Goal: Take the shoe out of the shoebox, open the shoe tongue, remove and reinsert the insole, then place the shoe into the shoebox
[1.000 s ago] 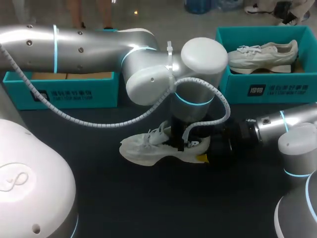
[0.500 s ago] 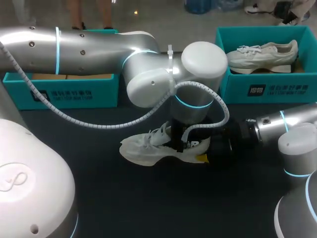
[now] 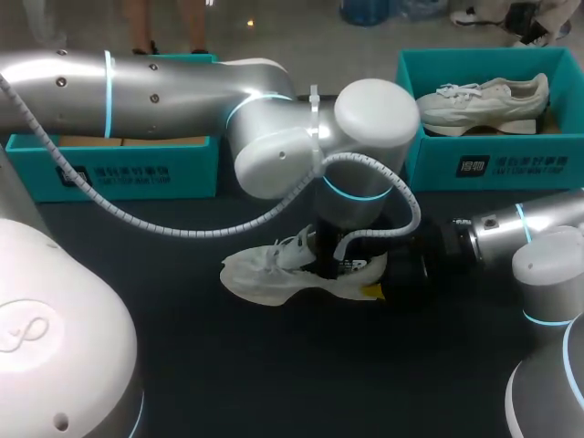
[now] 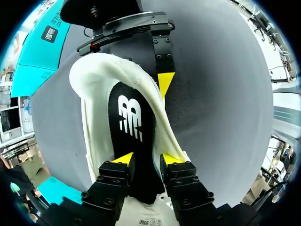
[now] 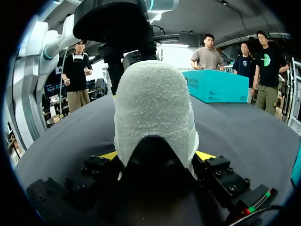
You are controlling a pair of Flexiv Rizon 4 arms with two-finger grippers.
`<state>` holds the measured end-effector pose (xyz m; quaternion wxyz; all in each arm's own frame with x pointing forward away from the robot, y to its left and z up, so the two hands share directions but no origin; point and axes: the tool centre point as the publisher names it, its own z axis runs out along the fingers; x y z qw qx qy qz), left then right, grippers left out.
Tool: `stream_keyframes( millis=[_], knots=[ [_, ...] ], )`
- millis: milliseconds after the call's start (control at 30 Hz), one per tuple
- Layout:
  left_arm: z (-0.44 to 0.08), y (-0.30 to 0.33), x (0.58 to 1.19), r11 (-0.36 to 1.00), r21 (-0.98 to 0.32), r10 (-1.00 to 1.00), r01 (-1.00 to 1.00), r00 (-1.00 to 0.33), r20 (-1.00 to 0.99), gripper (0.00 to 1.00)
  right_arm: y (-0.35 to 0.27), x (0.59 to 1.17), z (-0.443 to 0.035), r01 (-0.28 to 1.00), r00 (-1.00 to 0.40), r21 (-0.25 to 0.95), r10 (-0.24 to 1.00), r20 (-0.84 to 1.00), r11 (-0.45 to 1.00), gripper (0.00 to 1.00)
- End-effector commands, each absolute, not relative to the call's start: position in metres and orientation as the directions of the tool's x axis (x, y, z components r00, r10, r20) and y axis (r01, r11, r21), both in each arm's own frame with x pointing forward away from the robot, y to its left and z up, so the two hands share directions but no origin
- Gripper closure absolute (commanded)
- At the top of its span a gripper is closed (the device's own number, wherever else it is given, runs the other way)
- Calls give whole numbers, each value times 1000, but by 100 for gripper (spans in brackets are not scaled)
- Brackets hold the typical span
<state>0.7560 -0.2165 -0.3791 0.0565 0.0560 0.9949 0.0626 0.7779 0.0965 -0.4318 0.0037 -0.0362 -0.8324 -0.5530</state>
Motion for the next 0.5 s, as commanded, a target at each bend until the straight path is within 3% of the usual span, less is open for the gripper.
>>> stream_keyframes(
  millis=[33,400,467,500],
  knots=[
    [-394,-217,757,984,131,138,123,-984,-111,63,97,778,-435,65,-997,920,59,46,387,100],
    [-431,-209,761,974,114,212,197,-967,-141,51,97,778,-435,65,-997,920,59,46,387,100],
    [-433,-208,762,975,112,210,194,-966,-152,54,97,778,-435,65,-997,920,59,46,387,100],
    [-433,-207,763,976,112,205,189,-966,-158,63,97,778,-435,65,-997,920,59,46,387,100]
  ],
)
